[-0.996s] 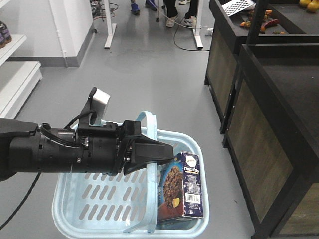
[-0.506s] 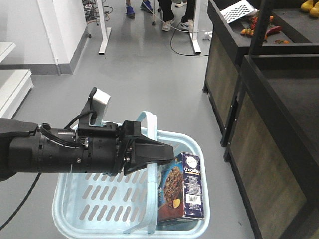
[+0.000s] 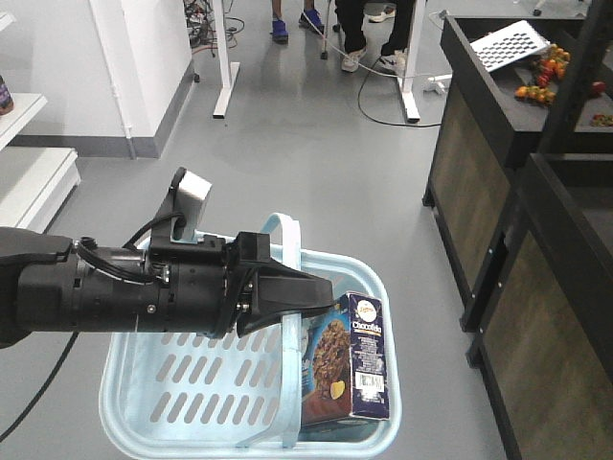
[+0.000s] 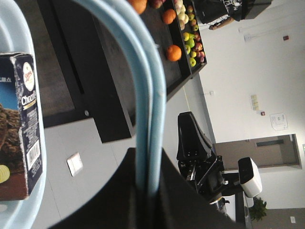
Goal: Left arm holds basket, right arm returns cookies
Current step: 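Turn the base away from the shelves, keeping the basket held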
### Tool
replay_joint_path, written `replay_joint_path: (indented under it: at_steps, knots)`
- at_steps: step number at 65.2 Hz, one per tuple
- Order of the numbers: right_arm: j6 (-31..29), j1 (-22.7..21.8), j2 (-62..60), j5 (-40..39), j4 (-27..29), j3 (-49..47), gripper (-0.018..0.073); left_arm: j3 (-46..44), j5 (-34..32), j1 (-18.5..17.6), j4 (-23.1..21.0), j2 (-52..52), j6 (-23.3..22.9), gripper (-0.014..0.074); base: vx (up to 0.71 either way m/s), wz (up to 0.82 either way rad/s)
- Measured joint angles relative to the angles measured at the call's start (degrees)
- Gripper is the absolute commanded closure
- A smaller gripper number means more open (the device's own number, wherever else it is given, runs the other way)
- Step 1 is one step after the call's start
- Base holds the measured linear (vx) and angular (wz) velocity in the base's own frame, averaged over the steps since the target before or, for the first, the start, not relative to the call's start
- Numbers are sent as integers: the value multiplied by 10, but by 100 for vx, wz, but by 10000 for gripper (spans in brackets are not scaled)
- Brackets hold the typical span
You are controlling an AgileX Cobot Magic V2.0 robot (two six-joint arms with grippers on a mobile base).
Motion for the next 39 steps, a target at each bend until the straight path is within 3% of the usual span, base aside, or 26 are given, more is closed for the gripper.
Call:
replay_joint_path:
  at_steps: [39]
  knots:
    - [0, 0, 0, 0, 0, 0, 570, 0, 0, 0, 0, 0, 0, 599, 37, 1]
